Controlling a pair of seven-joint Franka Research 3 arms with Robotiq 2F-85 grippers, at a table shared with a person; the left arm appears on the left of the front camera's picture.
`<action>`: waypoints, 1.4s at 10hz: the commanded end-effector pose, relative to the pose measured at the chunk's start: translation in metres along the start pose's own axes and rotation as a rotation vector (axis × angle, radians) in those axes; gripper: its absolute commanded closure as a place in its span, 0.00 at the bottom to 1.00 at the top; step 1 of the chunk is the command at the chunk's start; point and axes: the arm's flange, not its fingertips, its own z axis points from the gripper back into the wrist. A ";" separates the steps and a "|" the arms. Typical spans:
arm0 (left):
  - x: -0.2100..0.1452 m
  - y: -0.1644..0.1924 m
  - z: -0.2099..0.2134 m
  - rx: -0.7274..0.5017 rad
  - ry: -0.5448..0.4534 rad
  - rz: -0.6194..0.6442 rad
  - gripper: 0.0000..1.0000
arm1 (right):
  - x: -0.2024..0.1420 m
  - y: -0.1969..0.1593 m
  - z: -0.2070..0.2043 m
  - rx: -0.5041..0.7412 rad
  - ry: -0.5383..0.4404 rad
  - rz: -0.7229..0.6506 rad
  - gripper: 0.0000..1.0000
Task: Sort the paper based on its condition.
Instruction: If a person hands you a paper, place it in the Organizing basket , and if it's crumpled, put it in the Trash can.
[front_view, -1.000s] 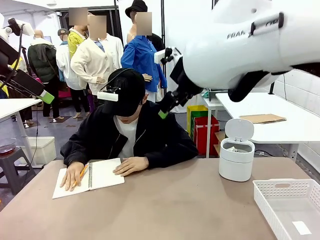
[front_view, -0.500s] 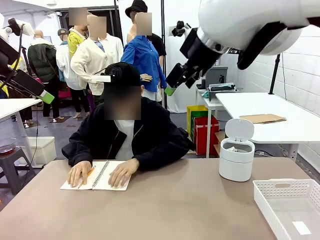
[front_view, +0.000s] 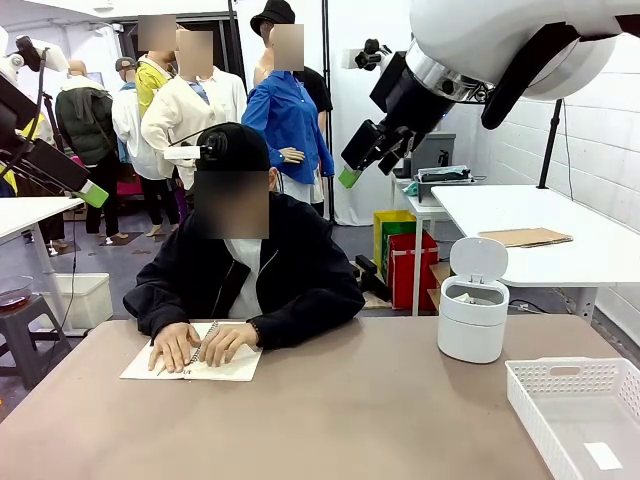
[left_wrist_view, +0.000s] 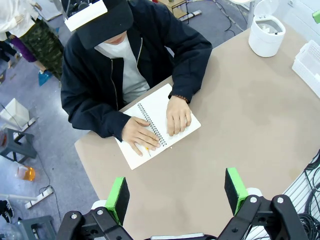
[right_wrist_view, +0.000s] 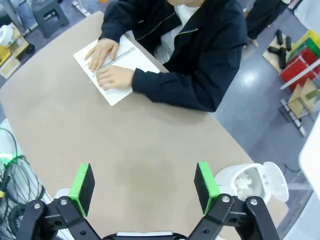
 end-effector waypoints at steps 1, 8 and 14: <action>0.000 0.001 0.000 -0.001 0.000 0.002 0.00 | 0.000 0.000 0.001 0.005 -0.002 -0.007 0.00; 0.000 0.001 0.000 -0.001 0.000 0.002 0.00 | 0.000 0.000 0.001 0.005 -0.002 -0.007 0.00; 0.000 0.001 0.000 -0.001 0.000 0.002 0.00 | 0.000 0.000 0.001 0.005 -0.002 -0.007 0.00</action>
